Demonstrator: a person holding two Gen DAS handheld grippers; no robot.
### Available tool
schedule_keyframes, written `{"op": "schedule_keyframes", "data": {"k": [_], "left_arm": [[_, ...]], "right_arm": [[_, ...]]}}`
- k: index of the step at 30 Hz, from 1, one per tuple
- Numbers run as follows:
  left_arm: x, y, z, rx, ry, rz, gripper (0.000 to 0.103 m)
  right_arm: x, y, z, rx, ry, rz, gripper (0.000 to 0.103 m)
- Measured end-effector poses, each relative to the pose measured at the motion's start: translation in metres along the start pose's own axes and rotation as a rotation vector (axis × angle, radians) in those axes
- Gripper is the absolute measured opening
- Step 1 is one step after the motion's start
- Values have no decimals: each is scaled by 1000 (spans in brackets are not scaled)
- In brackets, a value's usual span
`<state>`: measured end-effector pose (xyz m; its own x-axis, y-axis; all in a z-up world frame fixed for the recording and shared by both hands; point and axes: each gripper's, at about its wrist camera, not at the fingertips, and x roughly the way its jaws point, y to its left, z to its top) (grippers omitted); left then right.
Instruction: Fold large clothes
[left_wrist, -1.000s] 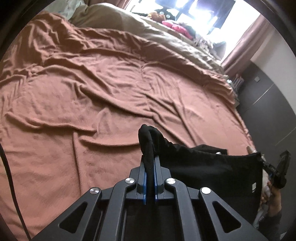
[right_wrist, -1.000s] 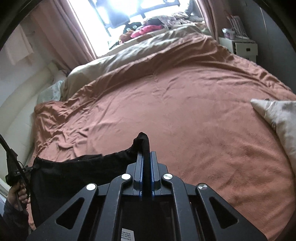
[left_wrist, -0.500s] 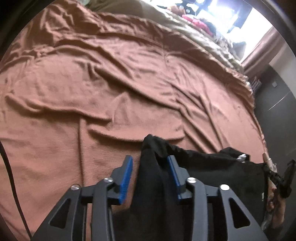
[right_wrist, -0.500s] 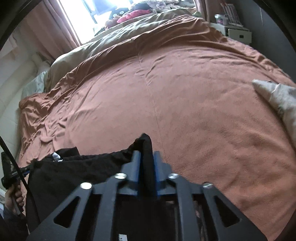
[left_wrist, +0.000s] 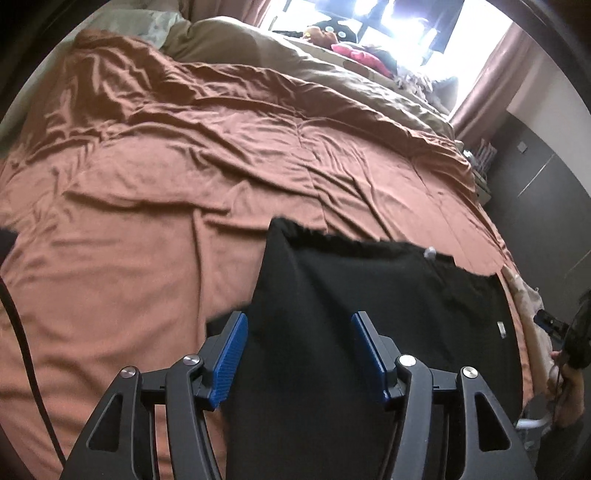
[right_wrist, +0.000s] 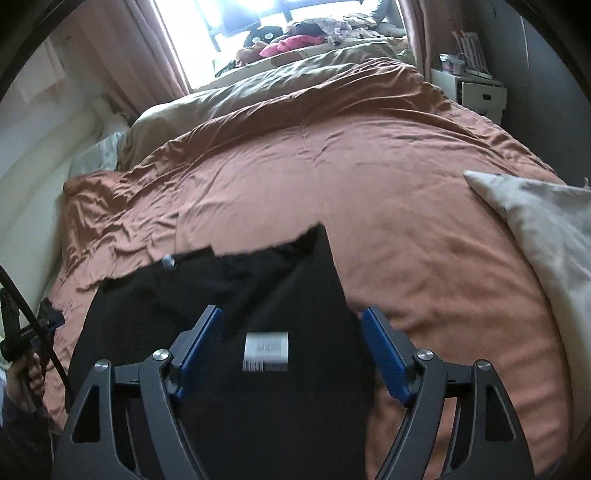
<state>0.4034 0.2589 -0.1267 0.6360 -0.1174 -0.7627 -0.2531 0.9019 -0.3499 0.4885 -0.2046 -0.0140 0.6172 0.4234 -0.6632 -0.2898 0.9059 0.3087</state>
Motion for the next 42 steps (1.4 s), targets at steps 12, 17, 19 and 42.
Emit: {"op": "schedule_keyframes", "data": {"k": [12,17,19,42], "left_arm": [[-24,35,-76,-85,35,-1,60],[-24,44,-102,-127,57,-46,57],[-27,44,-111,-124,62,-46,53],[-64,70,-169,-339,26,-232,70]], "right_arm": [[-41,-28,-82,62,44,-64,66],[-52,-44,-119,138,49,-28,52],[-57,-47,-130,150,51,-19,51],[-95,51,-120,-16,-18,-48,47]]}}
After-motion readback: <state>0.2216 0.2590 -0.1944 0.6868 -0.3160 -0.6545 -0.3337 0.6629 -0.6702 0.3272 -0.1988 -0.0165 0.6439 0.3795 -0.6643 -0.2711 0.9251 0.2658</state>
